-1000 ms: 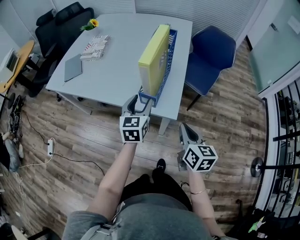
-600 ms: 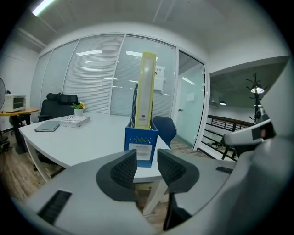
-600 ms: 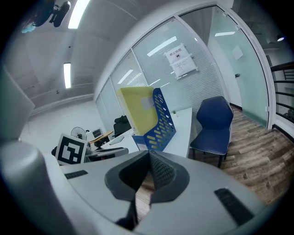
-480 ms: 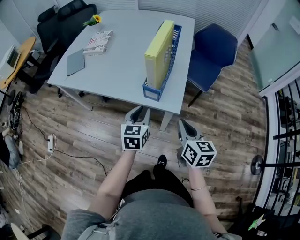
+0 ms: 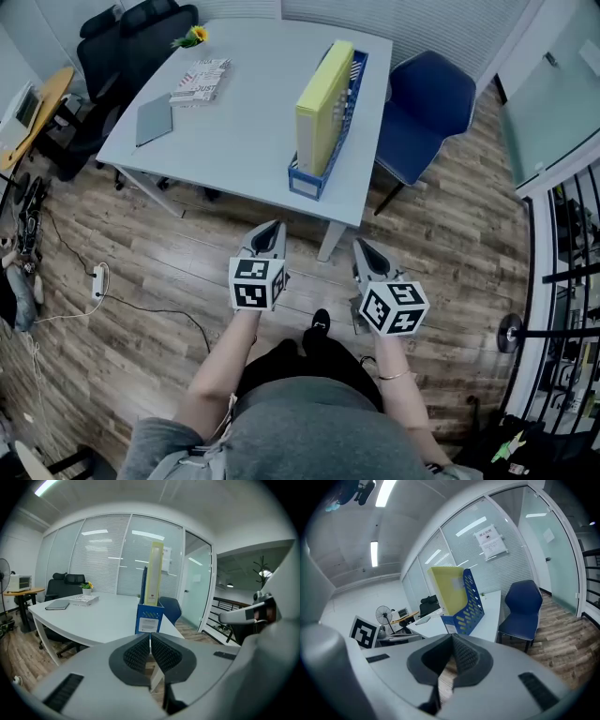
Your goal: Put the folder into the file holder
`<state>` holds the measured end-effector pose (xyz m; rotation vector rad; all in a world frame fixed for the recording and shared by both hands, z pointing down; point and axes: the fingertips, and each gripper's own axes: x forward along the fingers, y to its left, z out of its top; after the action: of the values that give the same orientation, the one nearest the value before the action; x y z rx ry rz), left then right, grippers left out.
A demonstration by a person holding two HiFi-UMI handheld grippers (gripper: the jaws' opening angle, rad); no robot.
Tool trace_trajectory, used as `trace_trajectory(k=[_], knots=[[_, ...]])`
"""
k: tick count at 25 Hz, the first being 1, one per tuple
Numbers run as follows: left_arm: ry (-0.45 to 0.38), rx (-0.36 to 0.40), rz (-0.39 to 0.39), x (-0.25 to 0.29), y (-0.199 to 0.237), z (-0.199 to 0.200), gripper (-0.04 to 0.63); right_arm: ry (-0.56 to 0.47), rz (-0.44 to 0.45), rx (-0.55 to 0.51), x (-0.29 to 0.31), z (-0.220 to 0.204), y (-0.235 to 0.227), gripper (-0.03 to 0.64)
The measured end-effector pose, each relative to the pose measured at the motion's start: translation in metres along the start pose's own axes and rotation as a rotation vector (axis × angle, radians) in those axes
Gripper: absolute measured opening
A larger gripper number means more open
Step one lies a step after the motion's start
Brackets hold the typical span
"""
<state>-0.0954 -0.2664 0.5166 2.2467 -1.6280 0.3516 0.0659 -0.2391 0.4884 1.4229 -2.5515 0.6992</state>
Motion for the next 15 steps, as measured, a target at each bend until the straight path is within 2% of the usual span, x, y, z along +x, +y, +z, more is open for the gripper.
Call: trace_trajectory(k=[6,15], knots=[[-0.005,-0.052,-0.003,-0.01,0.0,0.003,0.031,0.002,-0.002,-0.011,-0.004,-0.001,-0.003,0.003],[0.051,-0.061,0.0,-0.012,-0.01,-0.007,0.032,0.027,-0.011,-0.042,-0.006,-0.005,-0.009,0.003]])
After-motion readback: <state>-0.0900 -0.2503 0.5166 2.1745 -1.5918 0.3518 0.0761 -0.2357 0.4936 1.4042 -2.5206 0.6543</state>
